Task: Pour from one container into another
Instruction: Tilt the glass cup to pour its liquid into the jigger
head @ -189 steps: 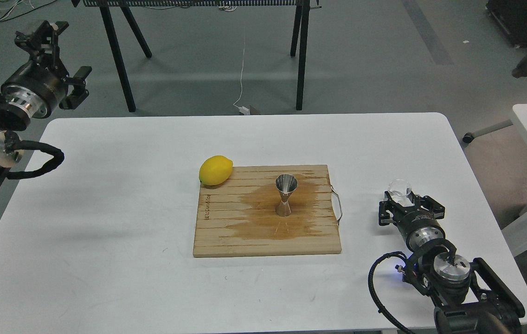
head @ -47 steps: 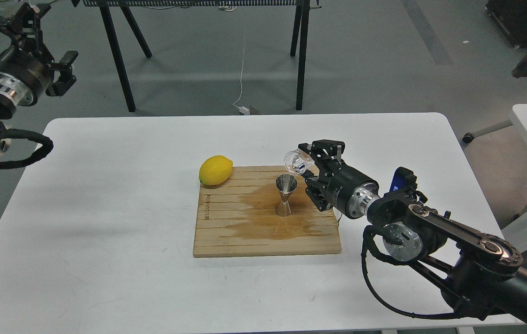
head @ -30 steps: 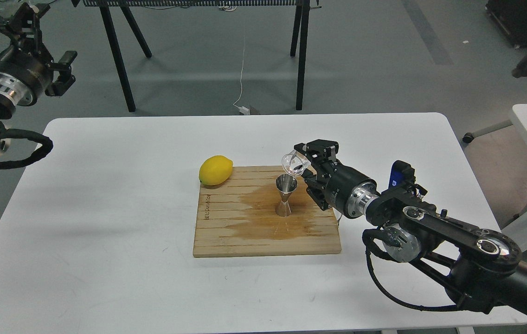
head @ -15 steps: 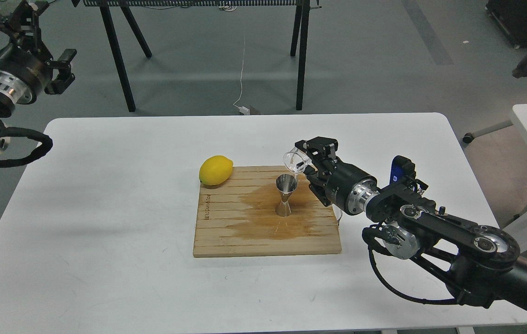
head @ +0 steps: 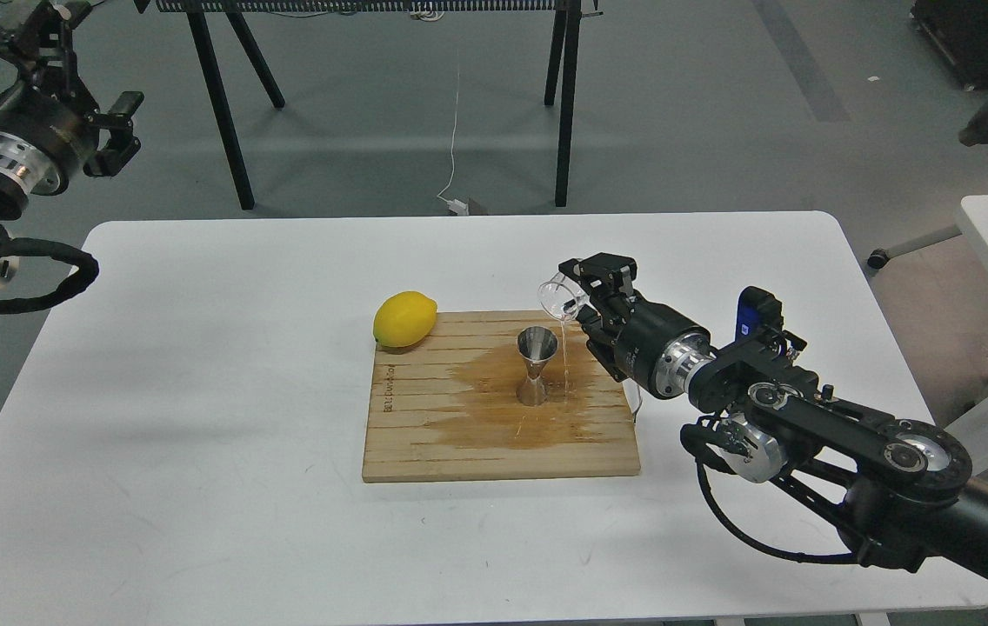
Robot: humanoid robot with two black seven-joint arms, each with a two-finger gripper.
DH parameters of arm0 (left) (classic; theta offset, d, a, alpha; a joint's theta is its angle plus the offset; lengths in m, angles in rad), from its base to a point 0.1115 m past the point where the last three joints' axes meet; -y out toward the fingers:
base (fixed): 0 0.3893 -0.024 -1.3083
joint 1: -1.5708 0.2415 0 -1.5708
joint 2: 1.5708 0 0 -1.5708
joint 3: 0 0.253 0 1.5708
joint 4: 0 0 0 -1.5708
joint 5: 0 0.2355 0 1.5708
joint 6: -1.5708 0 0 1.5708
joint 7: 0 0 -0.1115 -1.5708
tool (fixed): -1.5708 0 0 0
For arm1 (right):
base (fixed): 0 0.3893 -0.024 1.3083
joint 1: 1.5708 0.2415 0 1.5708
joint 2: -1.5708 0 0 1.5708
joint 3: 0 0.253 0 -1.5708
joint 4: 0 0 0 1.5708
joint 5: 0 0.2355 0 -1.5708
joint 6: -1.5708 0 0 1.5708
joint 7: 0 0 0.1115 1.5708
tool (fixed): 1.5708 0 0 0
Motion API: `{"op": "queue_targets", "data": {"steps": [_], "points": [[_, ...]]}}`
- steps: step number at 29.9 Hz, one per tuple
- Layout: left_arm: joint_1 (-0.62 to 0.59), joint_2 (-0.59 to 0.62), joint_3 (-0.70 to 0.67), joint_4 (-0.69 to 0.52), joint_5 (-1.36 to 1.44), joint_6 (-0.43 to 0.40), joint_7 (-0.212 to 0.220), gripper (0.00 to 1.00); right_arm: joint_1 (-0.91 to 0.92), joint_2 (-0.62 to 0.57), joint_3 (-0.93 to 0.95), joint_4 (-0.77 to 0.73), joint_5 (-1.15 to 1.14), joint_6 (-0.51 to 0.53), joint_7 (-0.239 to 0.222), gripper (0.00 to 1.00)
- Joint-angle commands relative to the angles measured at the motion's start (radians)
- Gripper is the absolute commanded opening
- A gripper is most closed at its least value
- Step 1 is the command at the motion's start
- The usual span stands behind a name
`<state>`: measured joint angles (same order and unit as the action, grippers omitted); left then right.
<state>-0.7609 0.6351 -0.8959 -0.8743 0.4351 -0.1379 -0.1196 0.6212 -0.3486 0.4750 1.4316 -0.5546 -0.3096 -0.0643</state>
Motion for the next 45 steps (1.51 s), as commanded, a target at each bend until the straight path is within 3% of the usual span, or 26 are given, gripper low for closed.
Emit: {"op": "queue_targets", "data": {"steps": [1, 45], "points": [[0.0, 0.0, 0.0, 0.0, -0.001, 0.0, 0.0, 0.99, 0.017, 0.006, -0.036, -0.014, -0.001, 0.0, 0.003, 0.27], [-0.001, 0.009, -0.003, 0.0, -0.001, -0.002, -0.002, 0.99, 0.063, 0.063, -0.052, -0.066, -0.042, 0.0, 0.037, 0.29]]}}
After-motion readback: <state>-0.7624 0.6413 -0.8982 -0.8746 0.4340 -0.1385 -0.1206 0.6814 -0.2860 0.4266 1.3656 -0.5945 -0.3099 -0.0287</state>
